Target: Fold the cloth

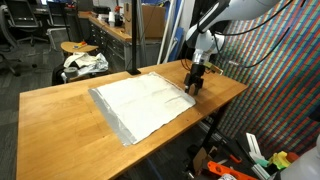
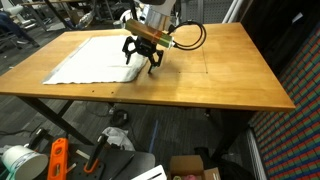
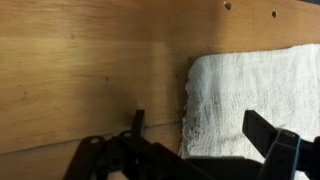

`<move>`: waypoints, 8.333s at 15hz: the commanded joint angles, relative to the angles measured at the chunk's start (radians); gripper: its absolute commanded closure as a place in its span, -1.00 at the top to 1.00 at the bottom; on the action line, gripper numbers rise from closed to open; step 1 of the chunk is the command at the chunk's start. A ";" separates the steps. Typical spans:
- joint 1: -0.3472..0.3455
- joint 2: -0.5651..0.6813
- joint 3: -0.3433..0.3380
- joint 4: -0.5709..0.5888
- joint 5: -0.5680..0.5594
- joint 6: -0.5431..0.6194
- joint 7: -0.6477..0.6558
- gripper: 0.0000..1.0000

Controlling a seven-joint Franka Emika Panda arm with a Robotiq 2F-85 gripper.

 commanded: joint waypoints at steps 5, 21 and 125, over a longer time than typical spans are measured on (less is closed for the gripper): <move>-0.007 -0.009 0.035 -0.023 0.010 -0.013 -0.120 1.00; 0.032 0.005 0.046 -0.006 -0.024 -0.060 -0.129 -0.84; 0.421 -0.421 0.286 -0.398 0.335 0.323 0.113 1.00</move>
